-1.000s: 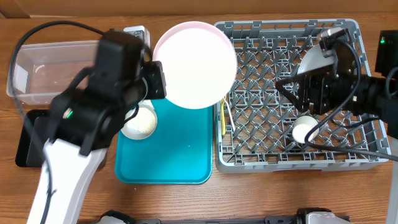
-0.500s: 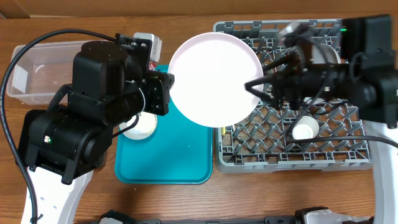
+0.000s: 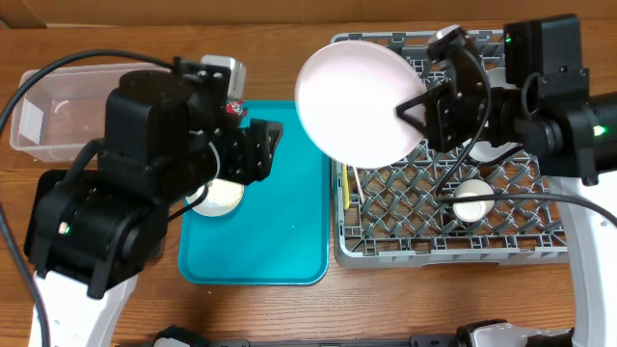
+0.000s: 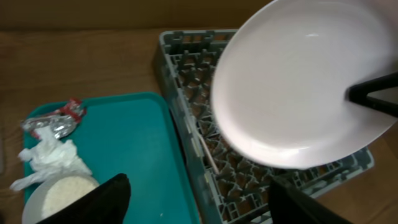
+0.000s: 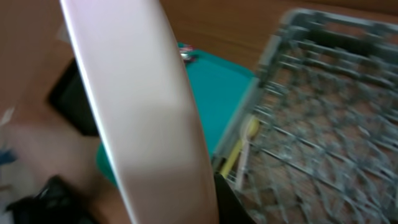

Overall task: Sort waste into correct bins and load items into the dishwasher rack
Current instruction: 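Stand the pink plate upright beside the grey plate with the right gripper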

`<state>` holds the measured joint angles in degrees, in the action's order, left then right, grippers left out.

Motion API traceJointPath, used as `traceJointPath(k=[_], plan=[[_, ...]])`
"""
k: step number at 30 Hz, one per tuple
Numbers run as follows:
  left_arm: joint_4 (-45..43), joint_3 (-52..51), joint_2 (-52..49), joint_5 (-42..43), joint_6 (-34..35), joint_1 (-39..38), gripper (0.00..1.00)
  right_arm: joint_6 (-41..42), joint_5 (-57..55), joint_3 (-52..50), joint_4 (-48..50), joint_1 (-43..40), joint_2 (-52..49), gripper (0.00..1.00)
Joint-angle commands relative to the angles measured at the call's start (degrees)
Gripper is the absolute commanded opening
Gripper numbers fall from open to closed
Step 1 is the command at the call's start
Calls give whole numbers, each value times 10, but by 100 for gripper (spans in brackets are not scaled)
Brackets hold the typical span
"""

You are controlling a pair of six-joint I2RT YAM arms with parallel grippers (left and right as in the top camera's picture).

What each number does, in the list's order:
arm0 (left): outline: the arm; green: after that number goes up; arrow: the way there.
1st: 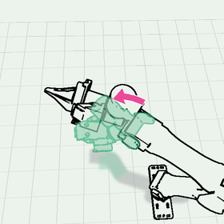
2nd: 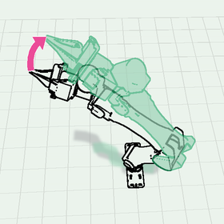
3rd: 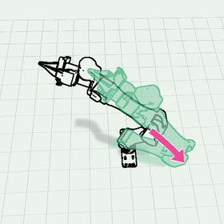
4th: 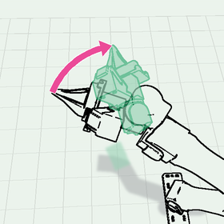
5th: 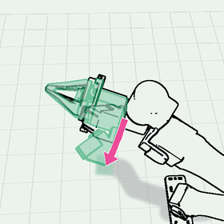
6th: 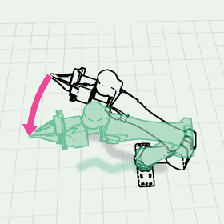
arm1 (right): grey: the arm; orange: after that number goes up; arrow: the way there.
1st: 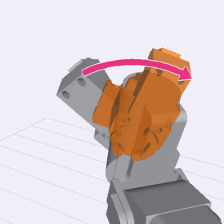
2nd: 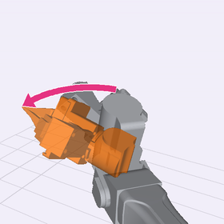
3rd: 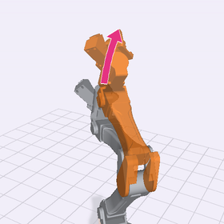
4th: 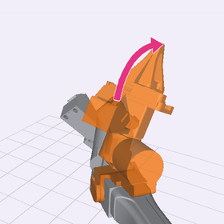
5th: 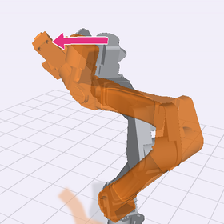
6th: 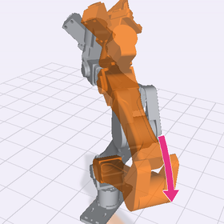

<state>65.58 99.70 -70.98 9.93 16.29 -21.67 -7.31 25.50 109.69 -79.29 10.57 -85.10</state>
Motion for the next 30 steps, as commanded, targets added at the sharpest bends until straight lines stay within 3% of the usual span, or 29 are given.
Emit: traceJointPath(k=[1, 3, 5, 11, 14, 22, 27, 30], plan=[[14, 19, 29, -86, 0, -1, 82, 116, -221, -2, -10, -24, 2, 4], [21, 25, 41, -106, 0, -1, 85, 171, -320, -3, -28, -38, 2, 4], [17, 25, 53, -106, 0, -1, 100, 209, -379, -3, -44, -53, 1, 4], [10, 25, 68, -106, 0, -1, 100, 221, -424, -51, -38, -77, 0, 4], [12, 25, 67, -106, 0, -1, 100, 197, -484, -118, 11, -77, -1, 4], [15, 25, 62, -105, 0, -1, 100, 117, -495, -236, 160, -77, -3, 4], [20, 25, 61, -104, 0, -1, 100, 117, -479, -264, 186, -77, -9, 4], [23, 25, 61, -104, 0, -1, 100, 118, -469, -278, 193, -77, -9, 10]])
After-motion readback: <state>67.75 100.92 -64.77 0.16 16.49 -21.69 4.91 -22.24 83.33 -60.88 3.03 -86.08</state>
